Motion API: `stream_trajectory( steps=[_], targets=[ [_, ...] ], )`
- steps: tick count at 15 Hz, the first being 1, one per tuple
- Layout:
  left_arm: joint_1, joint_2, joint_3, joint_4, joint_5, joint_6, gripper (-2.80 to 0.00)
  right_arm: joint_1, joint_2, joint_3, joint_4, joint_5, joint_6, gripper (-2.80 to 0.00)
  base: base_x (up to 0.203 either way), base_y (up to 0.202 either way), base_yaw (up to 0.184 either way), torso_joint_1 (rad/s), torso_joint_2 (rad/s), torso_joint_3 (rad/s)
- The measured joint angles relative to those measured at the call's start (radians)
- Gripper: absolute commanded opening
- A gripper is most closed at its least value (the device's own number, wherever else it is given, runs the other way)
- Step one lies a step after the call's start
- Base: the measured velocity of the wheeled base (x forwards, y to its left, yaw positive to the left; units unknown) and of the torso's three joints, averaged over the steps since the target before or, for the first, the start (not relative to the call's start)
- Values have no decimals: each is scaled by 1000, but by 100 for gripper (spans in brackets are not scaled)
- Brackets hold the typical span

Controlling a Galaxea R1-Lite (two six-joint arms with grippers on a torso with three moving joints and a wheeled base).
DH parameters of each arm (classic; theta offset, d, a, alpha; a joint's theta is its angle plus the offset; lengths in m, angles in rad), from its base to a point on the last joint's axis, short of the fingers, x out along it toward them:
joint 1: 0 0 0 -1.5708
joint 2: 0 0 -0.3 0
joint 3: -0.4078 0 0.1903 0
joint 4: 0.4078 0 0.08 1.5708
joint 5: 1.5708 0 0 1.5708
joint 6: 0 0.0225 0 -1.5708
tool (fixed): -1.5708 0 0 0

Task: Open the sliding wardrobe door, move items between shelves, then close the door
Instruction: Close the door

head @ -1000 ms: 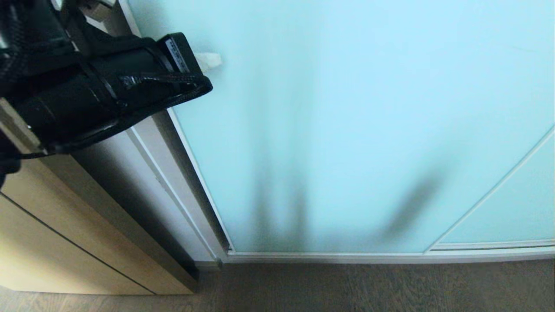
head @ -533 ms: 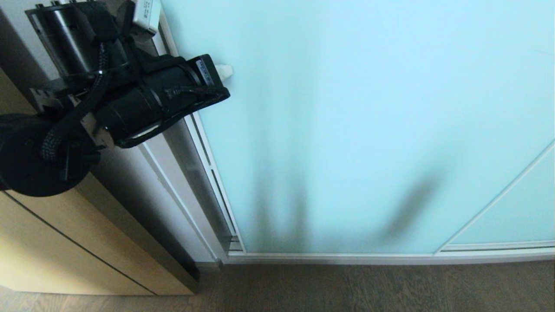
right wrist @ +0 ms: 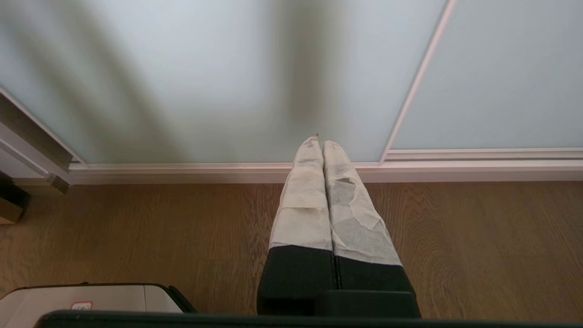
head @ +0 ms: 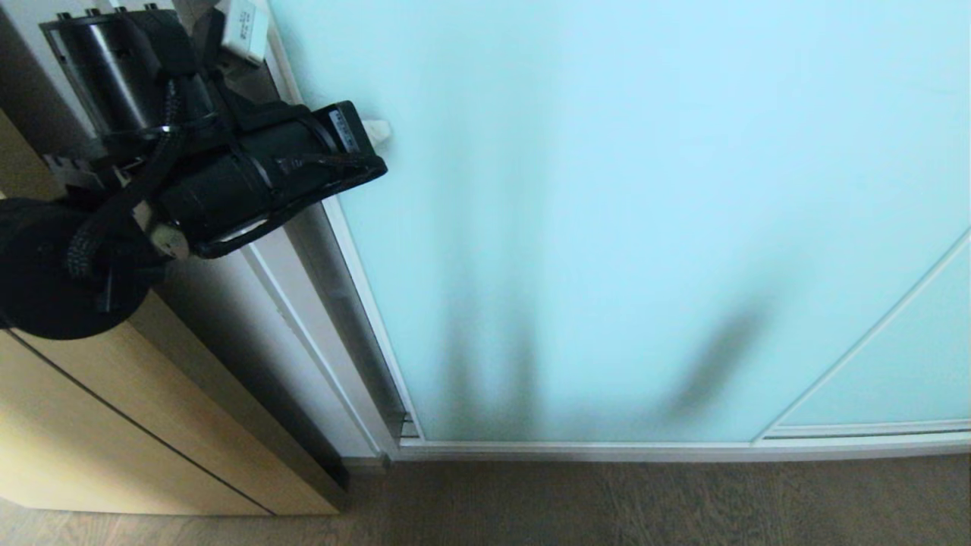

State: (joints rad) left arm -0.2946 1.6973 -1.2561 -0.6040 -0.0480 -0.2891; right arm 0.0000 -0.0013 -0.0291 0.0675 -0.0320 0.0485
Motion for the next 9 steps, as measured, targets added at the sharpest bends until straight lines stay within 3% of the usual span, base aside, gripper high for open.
stream_trajectory(
  steps=[9],
  targets=[
    [5, -60, 11, 10, -6, 6, -280, 0, 0, 0, -1, 0, 0, -280, 0, 0, 0, 0, 0, 0]
  ],
)
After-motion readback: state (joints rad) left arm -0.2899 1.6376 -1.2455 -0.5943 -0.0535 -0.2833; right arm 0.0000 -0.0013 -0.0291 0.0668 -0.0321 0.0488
